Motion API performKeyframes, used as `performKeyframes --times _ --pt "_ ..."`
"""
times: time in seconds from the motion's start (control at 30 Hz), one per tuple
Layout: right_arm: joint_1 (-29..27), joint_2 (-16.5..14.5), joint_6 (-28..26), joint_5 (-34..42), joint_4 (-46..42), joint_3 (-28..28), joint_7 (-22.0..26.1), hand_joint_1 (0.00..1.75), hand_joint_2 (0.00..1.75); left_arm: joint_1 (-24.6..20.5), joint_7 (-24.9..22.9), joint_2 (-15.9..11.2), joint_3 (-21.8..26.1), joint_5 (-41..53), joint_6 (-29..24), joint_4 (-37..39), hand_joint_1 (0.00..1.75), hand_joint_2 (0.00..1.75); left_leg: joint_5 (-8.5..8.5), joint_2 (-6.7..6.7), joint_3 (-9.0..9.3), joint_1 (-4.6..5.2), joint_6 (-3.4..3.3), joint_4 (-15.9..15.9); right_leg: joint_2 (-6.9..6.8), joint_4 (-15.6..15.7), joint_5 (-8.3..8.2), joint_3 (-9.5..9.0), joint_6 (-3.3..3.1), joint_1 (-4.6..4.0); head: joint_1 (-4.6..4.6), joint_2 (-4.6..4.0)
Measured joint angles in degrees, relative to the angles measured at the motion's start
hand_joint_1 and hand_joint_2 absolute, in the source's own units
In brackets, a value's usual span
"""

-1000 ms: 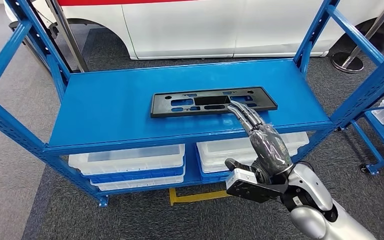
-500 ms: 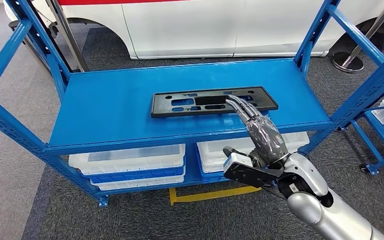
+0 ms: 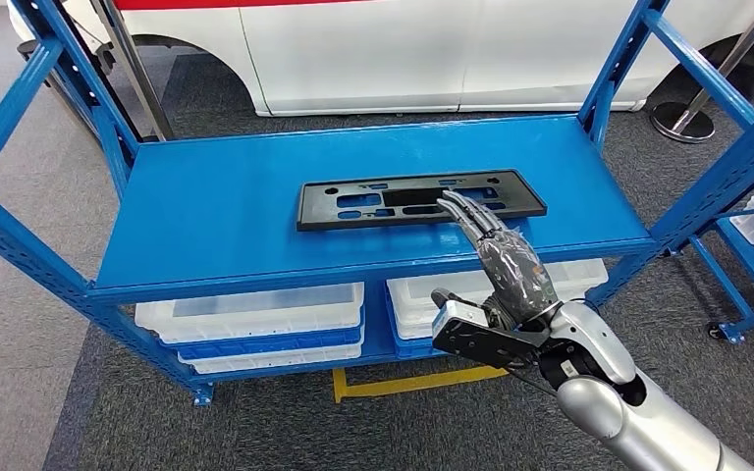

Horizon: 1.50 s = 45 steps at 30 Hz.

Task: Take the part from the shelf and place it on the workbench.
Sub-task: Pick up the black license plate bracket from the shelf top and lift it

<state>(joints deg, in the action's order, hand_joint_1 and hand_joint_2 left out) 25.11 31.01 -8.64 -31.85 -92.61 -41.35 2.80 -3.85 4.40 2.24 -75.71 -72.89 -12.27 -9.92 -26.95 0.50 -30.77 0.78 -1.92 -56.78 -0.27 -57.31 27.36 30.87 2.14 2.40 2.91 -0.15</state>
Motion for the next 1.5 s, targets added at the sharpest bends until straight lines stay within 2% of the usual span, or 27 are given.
performKeyframes --times 0.2,0.33,0.37,0.43,0.5,0.53,0.57,0.6,0.63,0.67,0.7,0.77,0.83,0.9,0.93,1.0,1.03,1.07,1.1,1.17,1.2,1.23,1.27,1.37,1.4,1.43,1.5 --pt "-0.6 -0.7 0.5 -0.4 0.0 0.0 -0.1 0.00 0.00 0.0 0.1 -0.2 0.0 0.0 0.5 0.0 0.00 0.00 -0.11 0.00 -0.28 0.30 -0.23 -0.4 -0.04 0.1 -0.14 0.09 0.36 0.21 0.00 0.00" --pt "-0.8 -1.0 0.9 -0.9 0.0 0.0 -0.1 0.00 0.00 0.0 0.1 -0.3 0.0 0.0 0.9 0.0 0.00 0.00 -0.13 0.02 -0.23 0.23 -1.14 -0.1 -0.03 0.1 0.01 0.12 1.09 0.30 -0.01 0.00" --pt "-0.8 -1.1 1.0 -1.0 0.0 0.1 -0.1 0.00 0.00 0.0 0.0 -0.3 0.0 0.0 1.0 0.0 0.00 0.00 -0.01 0.02 -0.04 0.08 -1.48 0.3 -0.01 -1.0 0.64 0.61 1.11 0.26 -0.02 0.00" --pt "-0.9 -1.1 1.2 -1.1 0.0 0.2 -0.1 0.00 0.00 0.0 0.0 -0.3 0.0 0.1 1.1 0.0 0.00 0.00 0.08 0.00 0.26 0.01 -2.05 0.7 0.05 -6.9 3.47 3.68 0.83 0.01 -0.03 0.00" --pt "-1.3 -1.2 1.3 -1.1 0.1 0.2 -0.1 0.00 0.00 0.0 0.0 -0.2 0.0 0.1 1.3 0.0 0.00 0.00 -0.18 0.00 0.41 0.31 -2.41 0.6 0.10 -14.9 6.30 8.42 0.51 -0.38 -0.03 0.00" --pt "-1.5 -1.2 1.3 -1.1 0.2 0.2 -0.1 0.00 0.00 0.1 0.0 -0.2 0.0 0.1 1.3 0.0 0.00 0.00 -0.38 0.04 0.60 0.49 -2.51 0.5 0.12 -17.1 6.30 10.01 0.30 -0.55 -0.02 0.00" --pt "-1.6 -1.2 1.3 -1.1 0.2 0.1 -0.1 0.00 0.00 0.1 0.0 -0.2 0.0 0.1 1.4 0.0 0.00 0.00 -0.68 0.13 0.93 0.67 -2.56 0.4 0.12 -17.0 4.99 10.49 -0.02 -0.74 -0.02 0.00" --pt "-1.7 -1.2 1.3 -1.2 0.3 0.2 -0.1 0.00 0.00 0.1 0.0 -0.1 0.0 0.1 1.5 0.0 0.00 0.00 -1.08 0.23 1.44 0.84 -2.54 0.3 0.13 -14.5 2.59 9.78 -0.45 -0.96 -0.02 0.00" --pt "-1.7 -1.3 1.3 -1.2 0.3 0.2 -0.1 0.00 0.00 0.1 0.0 0.0 0.0 0.1 1.5 0.0 0.00 0.00 -1.58 0.33 1.94 0.96 -2.48 0.3 0.14 -10.6 -0.01 8.32 -1.00 -1.25 -0.03 0.00" --pt "-1.7 -1.3 1.4 -1.2 0.3 0.2 -0.1 0.00 0.00 0.1 0.0 0.1 0.0 0.1 1.6 0.0 0.00 0.00 -2.08 0.40 2.33 1.13 -2.34 0.2 0.13 -7.1 -1.86 6.80 -1.58 -1.58 0.01 0.00" --pt "-1.7 -1.3 1.4 -1.2 0.4 0.2 -0.1 0.00 0.00 0.1 0.0 0.3 0.0 0.2 1.6 0.0 0.00 0.00 -2.51 0.46 2.53 1.21 -2.12 0.1 0.13 -4.3 -2.66 5.56 -2.02 -1.86 0.02 0.00" --pt "-1.7 -1.4 1.6 -1.3 0.4 0.4 -0.1 0.00 0.00 0.2 0.0 0.4 0.0 0.3 1.7 0.0 0.00 0.00 -3.04 0.47 2.52 1.16 -1.52 0.0 0.17 -2.5 -2.06 4.70 -2.53 -2.27 0.05 0.00" --pt "-1.8 -1.4 1.7 -1.4 0.4 0.5 -0.1 0.00 0.00 0.1 0.0 0.3 0.0 0.4 1.6 0.0 0.00 0.00 -3.54 0.42 3.02 1.21 -0.86 0.2 0.26 -1.6 -1.58 3.95 -2.82 -1.99 0.04 0.00" --pt "-1.7 -1.6 1.8 -1.5 0.4 0.7 -0.1 0.00 0.00 0.0 0.0 0.3 0.0 0.4 1.7 0.0 0.00 0.00 -4.83 0.30 2.40 1.23 -0.06 -2.1 0.17 -0.6 -1.14 2.41 -3.20 -1.31 0.26 0.00" --pt "-1.7 -1.6 1.8 -1.6 0.4 0.8 -0.1 0.00 0.00 0.0 0.0 0.2 0.0 0.5 1.7 0.0 0.00 0.00 -5.92 0.25 0.70 0.98 0.41 -5.2 0.07 -0.2 -0.85 1.64 -3.28 -1.09 0.37 0.00" --pt "-1.9 -1.7 2.0 -1.7 0.4 0.9 -0.1 0.00 0.00 -0.3 0.3 0.2 0.0 0.6 1.7 0.0 0.00 0.00 -8.04 0.18 -4.51 0.44 1.37 -13.3 -0.09 0.0 0.05 0.43 -3.26 -0.73 0.49 0.00" --pt "-2.0 -1.7 2.1 -1.8 0.4 0.9 -0.1 0.00 0.00 -0.5 0.4 0.2 0.0 0.7 1.7 0.0 0.00 0.00 -8.04 0.16 -6.66 0.21 1.78 -16.1 -0.15 0.0 0.62 -0.24 -3.08 -0.54 0.48 0.00" --pt "-2.2 -1.8 2.2 -1.9 0.4 0.9 -0.1 0.00 0.00 -0.7 0.5 0.2 0.0 0.7 1.7 0.0 0.00 0.00 -6.80 0.12 -7.81 -0.01 2.13 -16.7 -0.17 0.0 1.29 -1.09 -2.83 -0.30 0.49 0.00" --pt "-2.3 -1.8 2.3 -1.9 0.4 0.9 -0.1 0.00 0.00 -0.8 0.5 0.1 0.0 0.7 1.7 0.0 0.00 0.00 -4.34 0.05 -7.87 -0.25 2.46 -15.2 -0.13 0.0 2.00 -2.08 -2.54 -0.03 0.49 0.00" --pt "-2.5 -1.9 2.4 -2.0 0.4 0.9 -0.1 0.00 0.00 -0.7 0.4 0.1 0.0 0.7 1.7 0.0 0.00 0.00 1.43 -0.06 -6.33 -0.74 3.19 -8.7 0.11 0.1 3.51 -4.04 -1.72 0.45 0.48 0.00" --pt "-2.6 -1.9 2.4 -2.0 0.4 0.9 -0.1 0.00 0.00 -0.6 0.4 0.1 0.0 0.7 1.7 0.1 0.00 0.00 3.16 0.00 -5.55 -0.84 3.37 -6.3 0.29 0.0 4.07 -4.65 -1.24 0.47 0.57 0.00" --pt "-2.7 -1.9 2.4 -2.1 0.4 0.9 -0.1 0.00 0.00 -0.5 0.3 0.1 0.0 0.7 1.7 0.1 0.00 0.00 3.41 0.09 -4.85 -0.86 3.26 -4.6 0.45 -0.1 4.46 -4.92 -0.82 0.41 0.63 0.00" --pt "-2.8 -1.9 2.4 -2.1 0.4 0.9 -0.1 0.00 0.00 -0.5 0.2 0.1 0.0 0.7 1.7 0.1 0.00 0.00 2.46 0.23 -4.42 -0.75 2.86 -4.2 0.59 -0.2 4.68 -4.83 -0.46 0.28 0.67 0.00" --pt "-3.0 -2.0 2.4 -2.1 0.4 1.0 -0.1 0.00 0.00 -0.5 0.2 0.1 0.0 0.7 1.7 0.1 0.00 0.00 0.24 0.52 -3.44 -0.87 1.00 -2.8 0.56 -0.8 5.21 -4.41 0.05 0.17 0.63 0.00" --pt "-3.0 -2.0 2.4 -2.1 0.4 1.1 -0.1 0.00 0.00 -0.5 0.2 0.1 0.0 0.7 1.7 0.1 0.00 0.00 -0.07 0.60 -3.10 -0.91 0.48 -2.7 0.47 -2.1 5.68 -3.86 0.11 0.15 0.60 0.00" --pt "-2.9 -2.0 2.4 -2.1 0.4 1.2 -0.1 0.00 0.00 -0.5 0.2 0.2 0.0 0.7 1.7 0.1 0.00 0.00 -0.38 0.64 -2.63 -0.91 0.00 -2.5 0.39 -4.6 6.52 -2.45 0.12 0.06 0.56 0.00" --pt "-3.0 -2.0 2.4 -2.1 0.4 1.3 -0.1 0.00 0.87 -0.3 0.2 0.2 0.0 0.7 1.7 0.1 0.00 0.00 -0.97 0.66 -1.83 -0.61 -0.68 -2.4 0.28 -12.7 8.58 2.93 -0.10 -0.36 0.51 0.00"
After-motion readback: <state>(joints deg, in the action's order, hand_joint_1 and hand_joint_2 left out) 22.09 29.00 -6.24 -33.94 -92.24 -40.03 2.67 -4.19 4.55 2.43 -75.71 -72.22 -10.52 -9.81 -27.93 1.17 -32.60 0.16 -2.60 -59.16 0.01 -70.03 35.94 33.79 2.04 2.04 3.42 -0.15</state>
